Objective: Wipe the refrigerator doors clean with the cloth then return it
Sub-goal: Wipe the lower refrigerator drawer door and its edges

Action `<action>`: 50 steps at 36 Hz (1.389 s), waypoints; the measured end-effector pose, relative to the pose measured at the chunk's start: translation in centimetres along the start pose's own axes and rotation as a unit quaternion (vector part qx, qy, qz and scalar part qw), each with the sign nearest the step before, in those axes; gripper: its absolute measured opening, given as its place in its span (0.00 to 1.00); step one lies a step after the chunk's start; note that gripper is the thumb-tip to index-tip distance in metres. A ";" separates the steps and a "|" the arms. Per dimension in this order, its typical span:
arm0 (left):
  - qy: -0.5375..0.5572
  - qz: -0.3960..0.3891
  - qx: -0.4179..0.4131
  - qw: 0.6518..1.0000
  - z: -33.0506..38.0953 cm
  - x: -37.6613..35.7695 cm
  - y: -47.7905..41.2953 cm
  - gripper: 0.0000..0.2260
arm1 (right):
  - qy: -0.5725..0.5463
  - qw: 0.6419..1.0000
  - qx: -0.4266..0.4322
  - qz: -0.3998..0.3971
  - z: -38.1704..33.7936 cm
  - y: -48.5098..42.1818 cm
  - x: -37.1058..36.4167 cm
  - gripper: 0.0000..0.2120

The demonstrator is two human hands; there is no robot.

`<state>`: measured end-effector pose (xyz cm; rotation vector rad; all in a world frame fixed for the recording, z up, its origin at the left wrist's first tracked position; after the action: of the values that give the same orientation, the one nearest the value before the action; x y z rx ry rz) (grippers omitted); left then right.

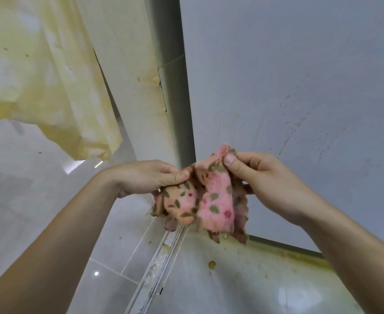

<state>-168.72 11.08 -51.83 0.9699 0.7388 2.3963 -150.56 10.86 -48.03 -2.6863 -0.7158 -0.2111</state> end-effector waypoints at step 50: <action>0.371 -0.152 -0.061 0.914 -4.7 1.2 -1.6 0.32 | -0.079 0.950 -0.230 -0.197 5.8 1.3 -0.7 0.26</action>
<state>-172.64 11.52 -55.09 -0.1494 0.8898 2.4557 -150.15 11.67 -53.94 -2.9840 -1.4077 -0.2946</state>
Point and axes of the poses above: each hand's wrist, its own y-axis away from the middle knuckle, its own x-axis out of the back of the hand, z = x × y, the point moved 10 cm from there along -y, towards the middle knuckle, and after that the axes turned 14 degrees about x, right-handed, at the moved point
